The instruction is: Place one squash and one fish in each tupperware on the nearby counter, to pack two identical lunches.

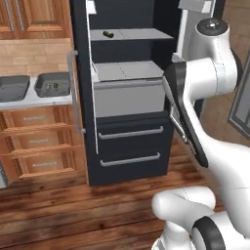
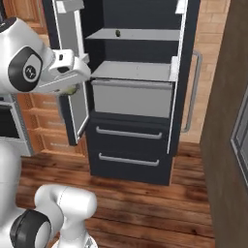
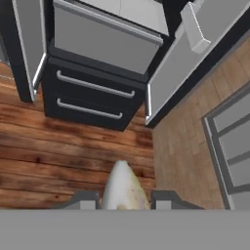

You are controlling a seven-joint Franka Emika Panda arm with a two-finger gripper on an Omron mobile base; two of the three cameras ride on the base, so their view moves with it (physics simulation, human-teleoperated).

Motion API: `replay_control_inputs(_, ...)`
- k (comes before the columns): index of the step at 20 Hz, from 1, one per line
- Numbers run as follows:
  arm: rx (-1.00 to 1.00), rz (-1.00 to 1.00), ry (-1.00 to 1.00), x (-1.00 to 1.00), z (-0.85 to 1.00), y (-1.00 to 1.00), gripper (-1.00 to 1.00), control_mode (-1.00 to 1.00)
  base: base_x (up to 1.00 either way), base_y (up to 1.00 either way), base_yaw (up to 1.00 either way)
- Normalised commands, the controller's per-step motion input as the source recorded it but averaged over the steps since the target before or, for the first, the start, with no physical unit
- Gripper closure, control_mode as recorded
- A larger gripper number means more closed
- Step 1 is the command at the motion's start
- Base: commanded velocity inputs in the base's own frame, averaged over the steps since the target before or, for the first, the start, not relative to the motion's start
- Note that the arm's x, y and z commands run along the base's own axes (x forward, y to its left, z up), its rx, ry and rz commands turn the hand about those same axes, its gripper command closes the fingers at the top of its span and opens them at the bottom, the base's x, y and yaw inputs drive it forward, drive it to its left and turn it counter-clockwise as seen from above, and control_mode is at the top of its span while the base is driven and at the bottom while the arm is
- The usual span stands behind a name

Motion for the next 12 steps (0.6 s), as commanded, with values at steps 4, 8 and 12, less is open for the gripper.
replay_control_inputs(4, 0.0, 0.0, 0.0, 0.0, 0.0, 0.0, 1.0, 1.0, -0.03, 1.0, -0.13)
replay_control_inputs(8, 0.0, 0.0, 0.0, 0.0, 0.0, 0.0, 1.0, 1.0, 0.0, 1.0, -0.13)
replay_control_inputs(12, 0.0, 0.0, 0.0, 0.0, 0.0, 0.0, 1.0, 1.0, 0.0, 1.0, -0.14)
